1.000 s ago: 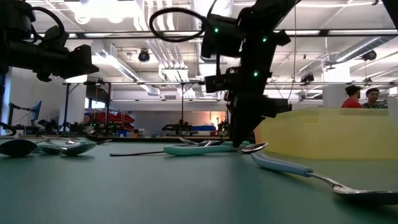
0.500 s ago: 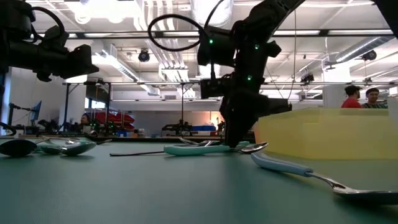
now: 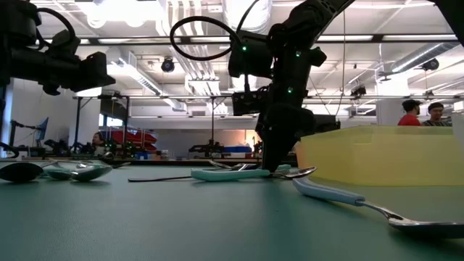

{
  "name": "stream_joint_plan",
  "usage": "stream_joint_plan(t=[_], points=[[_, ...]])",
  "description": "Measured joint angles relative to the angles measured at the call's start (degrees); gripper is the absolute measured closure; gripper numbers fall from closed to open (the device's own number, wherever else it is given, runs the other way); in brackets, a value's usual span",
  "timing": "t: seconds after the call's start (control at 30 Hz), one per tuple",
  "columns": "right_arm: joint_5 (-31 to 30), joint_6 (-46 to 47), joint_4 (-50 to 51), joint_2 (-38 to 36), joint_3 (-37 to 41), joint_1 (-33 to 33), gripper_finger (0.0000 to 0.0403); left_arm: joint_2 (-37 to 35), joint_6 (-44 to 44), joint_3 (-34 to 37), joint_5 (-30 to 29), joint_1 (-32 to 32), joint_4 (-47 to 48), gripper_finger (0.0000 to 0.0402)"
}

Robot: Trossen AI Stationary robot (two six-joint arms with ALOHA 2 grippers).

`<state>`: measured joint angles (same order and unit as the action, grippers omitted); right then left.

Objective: Sort silverware by color (type)
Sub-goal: Put the blue spoon into the orange bin

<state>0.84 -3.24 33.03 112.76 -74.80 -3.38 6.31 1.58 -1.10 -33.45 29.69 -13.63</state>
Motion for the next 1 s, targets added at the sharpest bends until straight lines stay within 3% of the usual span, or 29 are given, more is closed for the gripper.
stream_joint_plan(t=[0.2, 0.33, 0.5, 0.7, 1.0], points=[[-1.4, 1.2, 1.7, -5.2, -1.8, -0.4, 0.0369, 0.0, 0.0, 0.0, 0.0, 0.0, 0.0, 0.0325], [-2.2, 1.8, 4.9, -12.7, -3.8, -1.4, 0.0369, 0.0, 0.0, 0.0, 0.0, 0.0, 0.0, 0.0325], [-7.8, 2.2, 17.5, -21.0, -3.6, -4.2, 0.0369, 0.0, 0.0, 0.0, 0.0, 0.0, 0.0, 0.0325], [-15.0, 6.2, 33.0, -31.6, -2.5, -13.5, 0.0369, 0.0, 0.0, 0.0, 0.0, 0.0, 0.0, 0.0325], [-14.6, 2.2, 34.5, -40.7, 5.9, -30.3, 0.0369, 0.0, 0.0, 0.0, 0.0, 0.0, 0.0, 0.0325]])
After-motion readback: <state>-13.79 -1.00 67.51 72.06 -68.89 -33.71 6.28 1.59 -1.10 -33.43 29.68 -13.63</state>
